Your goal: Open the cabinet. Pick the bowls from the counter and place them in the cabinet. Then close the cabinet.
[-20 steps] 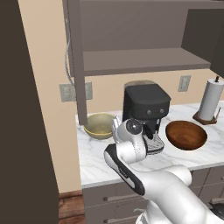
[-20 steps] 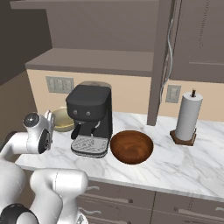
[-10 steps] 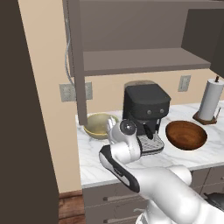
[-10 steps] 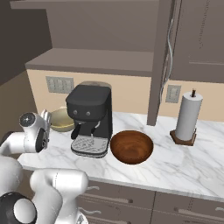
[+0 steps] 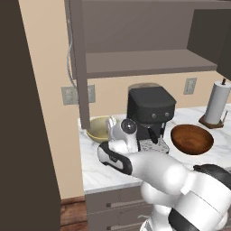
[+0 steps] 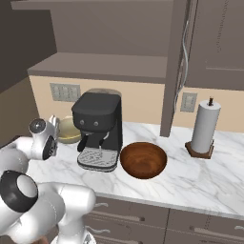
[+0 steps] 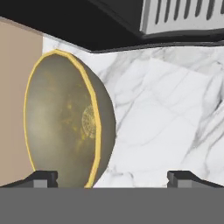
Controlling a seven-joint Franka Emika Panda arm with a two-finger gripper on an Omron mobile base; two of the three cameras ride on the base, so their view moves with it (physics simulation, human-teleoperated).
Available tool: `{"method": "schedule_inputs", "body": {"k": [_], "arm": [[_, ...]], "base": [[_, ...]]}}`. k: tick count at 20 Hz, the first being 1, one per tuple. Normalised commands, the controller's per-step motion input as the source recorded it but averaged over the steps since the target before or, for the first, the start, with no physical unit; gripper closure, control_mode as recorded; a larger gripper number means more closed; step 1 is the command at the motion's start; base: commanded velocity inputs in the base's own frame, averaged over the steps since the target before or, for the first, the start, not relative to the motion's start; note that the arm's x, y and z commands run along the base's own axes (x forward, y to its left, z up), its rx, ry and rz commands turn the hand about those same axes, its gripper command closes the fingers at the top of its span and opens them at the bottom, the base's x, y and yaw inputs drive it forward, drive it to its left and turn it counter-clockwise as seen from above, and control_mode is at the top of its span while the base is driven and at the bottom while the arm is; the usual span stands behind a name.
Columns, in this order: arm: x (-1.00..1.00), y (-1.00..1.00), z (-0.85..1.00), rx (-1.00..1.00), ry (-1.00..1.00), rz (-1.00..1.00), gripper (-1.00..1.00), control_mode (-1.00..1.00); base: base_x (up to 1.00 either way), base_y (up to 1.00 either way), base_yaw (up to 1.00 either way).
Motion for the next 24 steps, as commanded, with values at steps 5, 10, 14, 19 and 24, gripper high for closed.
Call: {"method": "schedule_inputs", "body": {"k": [5, 10, 14, 19, 24], "arm": [[0.37, 0.0, -0.03, 0.0, 0.0, 0.01, -1.0, -1.0], [0.1, 0.0, -0.23, 0.0, 0.0, 0.0, -1.0, -1.0], [0.15, 0.0, -0.23, 0.0, 0.0, 0.0, -1.0, -1.0], [0.34, 0.0, -0.09, 0.0, 0.0, 0.0, -1.0, -1.0], [0.23, 0.0, -0.25, 0.0, 0.01, 0.0, -1.0, -1.0]], "base": [[0.0, 0.0, 0.0], [0.0, 0.0, 0.0], [0.0, 0.0, 0.0], [0.0, 0.0, 0.0], [0.0, 0.0, 0.0]]}}
